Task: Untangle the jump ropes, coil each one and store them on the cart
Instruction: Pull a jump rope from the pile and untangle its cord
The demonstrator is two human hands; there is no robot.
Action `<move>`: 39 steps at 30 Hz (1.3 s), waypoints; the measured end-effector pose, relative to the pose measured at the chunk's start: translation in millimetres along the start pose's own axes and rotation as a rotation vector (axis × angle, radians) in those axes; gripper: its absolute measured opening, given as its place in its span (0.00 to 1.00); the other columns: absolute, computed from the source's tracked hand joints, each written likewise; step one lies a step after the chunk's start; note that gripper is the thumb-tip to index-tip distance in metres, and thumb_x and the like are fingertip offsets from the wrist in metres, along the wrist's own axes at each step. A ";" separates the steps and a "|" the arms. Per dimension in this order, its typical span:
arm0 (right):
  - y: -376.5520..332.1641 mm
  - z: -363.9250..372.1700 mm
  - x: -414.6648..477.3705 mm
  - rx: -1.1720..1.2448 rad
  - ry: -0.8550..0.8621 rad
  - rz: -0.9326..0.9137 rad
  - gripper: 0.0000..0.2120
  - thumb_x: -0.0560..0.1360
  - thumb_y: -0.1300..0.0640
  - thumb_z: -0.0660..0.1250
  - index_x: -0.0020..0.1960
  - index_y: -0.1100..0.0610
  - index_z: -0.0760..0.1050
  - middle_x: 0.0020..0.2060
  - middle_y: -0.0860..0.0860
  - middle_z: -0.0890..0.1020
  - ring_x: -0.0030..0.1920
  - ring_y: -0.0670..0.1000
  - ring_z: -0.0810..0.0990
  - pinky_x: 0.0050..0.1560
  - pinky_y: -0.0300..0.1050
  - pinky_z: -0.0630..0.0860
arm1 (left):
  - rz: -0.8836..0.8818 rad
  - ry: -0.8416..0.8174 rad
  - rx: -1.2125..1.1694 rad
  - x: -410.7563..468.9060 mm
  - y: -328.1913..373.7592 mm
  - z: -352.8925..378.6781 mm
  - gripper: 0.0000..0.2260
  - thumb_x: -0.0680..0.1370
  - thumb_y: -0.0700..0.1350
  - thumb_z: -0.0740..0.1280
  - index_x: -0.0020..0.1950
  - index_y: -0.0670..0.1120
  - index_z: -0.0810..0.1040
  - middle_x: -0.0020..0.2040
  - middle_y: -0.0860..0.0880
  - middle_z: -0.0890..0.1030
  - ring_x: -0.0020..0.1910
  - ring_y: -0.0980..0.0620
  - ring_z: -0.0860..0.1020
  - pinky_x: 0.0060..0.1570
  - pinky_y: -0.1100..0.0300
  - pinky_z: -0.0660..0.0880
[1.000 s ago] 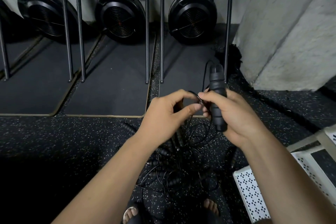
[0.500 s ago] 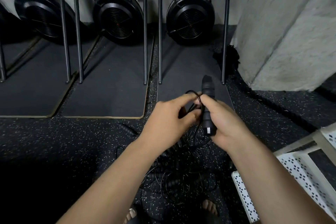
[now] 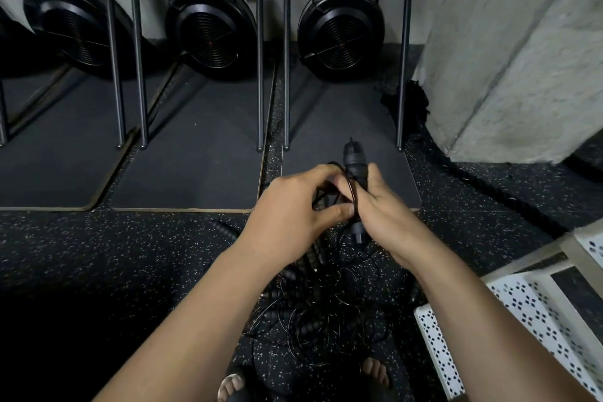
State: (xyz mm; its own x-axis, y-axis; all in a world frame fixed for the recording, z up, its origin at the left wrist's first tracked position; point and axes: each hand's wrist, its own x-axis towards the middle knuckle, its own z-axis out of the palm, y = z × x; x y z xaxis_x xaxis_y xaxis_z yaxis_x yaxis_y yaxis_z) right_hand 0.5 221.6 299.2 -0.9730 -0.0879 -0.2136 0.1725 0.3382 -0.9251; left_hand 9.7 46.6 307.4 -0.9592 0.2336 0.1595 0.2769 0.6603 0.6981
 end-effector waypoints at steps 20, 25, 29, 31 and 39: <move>-4.6 3.6 -0.2 0.297 -0.152 0.090 0.16 0.87 0.42 0.61 0.72 0.39 0.77 0.62 0.45 0.87 0.66 0.48 0.83 0.71 0.54 0.75 | -0.168 -0.025 -0.098 2.2 3.2 6.9 0.32 0.68 0.60 0.84 0.63 0.57 0.70 0.47 0.62 0.81 0.45 0.68 0.79 0.44 0.77 0.72; -4.9 6.5 -1.7 0.328 -0.157 0.119 0.31 0.79 0.24 0.56 0.68 0.42 0.82 0.62 0.48 0.87 0.67 0.50 0.83 0.75 0.58 0.72 | -0.155 -0.049 -0.151 0.3 4.0 12.5 0.29 0.72 0.58 0.80 0.64 0.57 0.67 0.48 0.64 0.79 0.46 0.74 0.77 0.46 0.73 0.73; 1.5 6.7 3.4 0.272 -0.214 0.114 0.44 0.69 0.16 0.62 0.80 0.35 0.66 0.72 0.40 0.80 0.75 0.44 0.74 0.81 0.60 0.64 | -0.166 -0.042 -0.171 0.9 3.3 12.0 0.31 0.72 0.57 0.81 0.67 0.55 0.67 0.47 0.65 0.78 0.45 0.72 0.77 0.46 0.76 0.72; 1.7 4.4 1.9 0.228 -0.273 0.083 0.39 0.74 0.25 0.69 0.81 0.33 0.63 0.69 0.40 0.82 0.71 0.43 0.78 0.74 0.55 0.73 | -0.179 -0.033 -0.162 1.5 2.2 10.6 0.30 0.73 0.53 0.80 0.68 0.54 0.68 0.48 0.62 0.81 0.45 0.65 0.80 0.44 0.73 0.73; -2.1 -26.9 1.3 -0.033 0.077 -0.044 0.10 0.85 0.55 0.69 0.51 0.60 0.83 0.29 0.50 0.79 0.31 0.48 0.75 0.39 0.42 0.74 | -0.280 -0.152 -0.143 3.9 -6.2 -12.3 0.17 0.76 0.50 0.72 0.65 0.61 0.78 0.49 0.59 0.84 0.40 0.60 0.80 0.37 0.66 0.70</move>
State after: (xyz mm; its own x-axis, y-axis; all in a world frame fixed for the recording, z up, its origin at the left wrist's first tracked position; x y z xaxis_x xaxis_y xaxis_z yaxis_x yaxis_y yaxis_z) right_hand -5.3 246.0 309.3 -0.9887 -0.0316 -0.1469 0.1252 0.3666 -0.9219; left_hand 3.5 34.6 312.4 -0.9741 0.1687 -0.1507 -0.0171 0.6093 0.7928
